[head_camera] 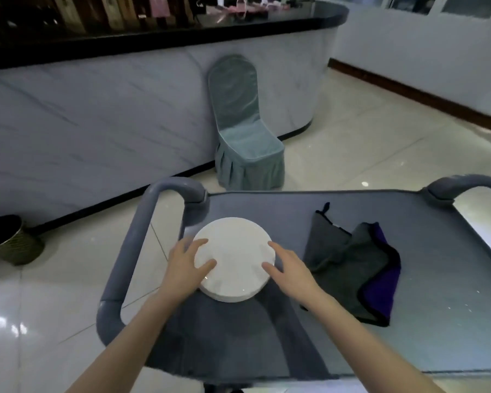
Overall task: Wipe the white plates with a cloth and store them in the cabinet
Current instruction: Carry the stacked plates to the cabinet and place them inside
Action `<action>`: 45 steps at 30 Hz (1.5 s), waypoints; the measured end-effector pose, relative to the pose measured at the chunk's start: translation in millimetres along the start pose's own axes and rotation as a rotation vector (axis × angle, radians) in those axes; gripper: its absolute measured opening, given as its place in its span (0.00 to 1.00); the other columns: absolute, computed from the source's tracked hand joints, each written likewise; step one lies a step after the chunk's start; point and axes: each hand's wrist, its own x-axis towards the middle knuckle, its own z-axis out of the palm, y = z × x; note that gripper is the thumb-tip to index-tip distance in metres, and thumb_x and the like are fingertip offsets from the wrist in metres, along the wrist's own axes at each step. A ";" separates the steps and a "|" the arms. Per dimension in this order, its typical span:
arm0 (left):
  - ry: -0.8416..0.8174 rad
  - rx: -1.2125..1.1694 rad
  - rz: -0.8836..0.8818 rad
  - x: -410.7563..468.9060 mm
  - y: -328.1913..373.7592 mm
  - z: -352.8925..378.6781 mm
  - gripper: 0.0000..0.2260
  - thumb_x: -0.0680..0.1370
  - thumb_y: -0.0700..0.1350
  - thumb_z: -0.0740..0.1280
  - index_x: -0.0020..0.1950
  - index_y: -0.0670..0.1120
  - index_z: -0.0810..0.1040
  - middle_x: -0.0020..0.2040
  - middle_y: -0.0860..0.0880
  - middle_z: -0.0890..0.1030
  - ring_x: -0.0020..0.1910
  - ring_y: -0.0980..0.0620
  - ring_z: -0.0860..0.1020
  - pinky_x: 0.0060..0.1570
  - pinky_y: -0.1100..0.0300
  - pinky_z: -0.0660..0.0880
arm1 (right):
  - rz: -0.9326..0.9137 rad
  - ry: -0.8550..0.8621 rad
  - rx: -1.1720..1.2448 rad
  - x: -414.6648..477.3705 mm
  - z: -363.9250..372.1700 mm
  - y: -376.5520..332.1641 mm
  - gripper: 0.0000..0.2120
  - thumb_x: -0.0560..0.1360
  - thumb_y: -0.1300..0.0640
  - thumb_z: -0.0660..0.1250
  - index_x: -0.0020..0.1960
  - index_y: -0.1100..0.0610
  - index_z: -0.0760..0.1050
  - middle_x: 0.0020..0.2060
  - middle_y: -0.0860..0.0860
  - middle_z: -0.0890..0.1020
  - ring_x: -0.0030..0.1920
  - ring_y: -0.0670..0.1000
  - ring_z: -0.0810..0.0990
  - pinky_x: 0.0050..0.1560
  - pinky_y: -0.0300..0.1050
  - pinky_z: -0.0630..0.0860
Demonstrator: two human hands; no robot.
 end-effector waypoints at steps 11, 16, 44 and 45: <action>-0.303 -0.410 -0.177 44.0 -29.3 -1.5 0.25 0.70 0.57 0.69 0.65 0.71 0.68 0.63 0.67 0.70 0.61 0.59 0.72 0.56 0.58 0.76 | 0.112 -0.051 0.388 45.7 32.4 16.0 0.31 0.80 0.48 0.65 0.72 0.27 0.52 0.69 0.42 0.68 0.67 0.45 0.70 0.65 0.44 0.70; -0.358 -0.238 -0.078 50.6 -32.3 -0.4 0.31 0.67 0.67 0.65 0.69 0.74 0.59 0.59 0.73 0.61 0.60 0.66 0.67 0.50 0.70 0.67 | 0.152 -0.030 0.484 46.8 42.6 18.3 0.32 0.79 0.52 0.68 0.68 0.23 0.55 0.66 0.43 0.65 0.61 0.35 0.69 0.56 0.31 0.69; -0.681 -0.230 0.533 -89.3 187.4 108.5 0.24 0.78 0.51 0.68 0.65 0.77 0.65 0.58 0.62 0.68 0.54 0.75 0.68 0.46 0.73 0.68 | 0.332 0.941 0.662 -265.3 -34.2 92.9 0.28 0.75 0.60 0.72 0.66 0.35 0.69 0.64 0.26 0.71 0.66 0.28 0.65 0.59 0.21 0.62; -0.717 -0.231 0.582 -111.9 202.0 120.0 0.24 0.78 0.51 0.68 0.65 0.77 0.66 0.58 0.61 0.68 0.54 0.76 0.67 0.48 0.72 0.67 | 0.355 0.992 0.667 -298.2 -34.0 97.3 0.28 0.75 0.61 0.71 0.66 0.34 0.69 0.63 0.25 0.71 0.66 0.29 0.66 0.58 0.22 0.63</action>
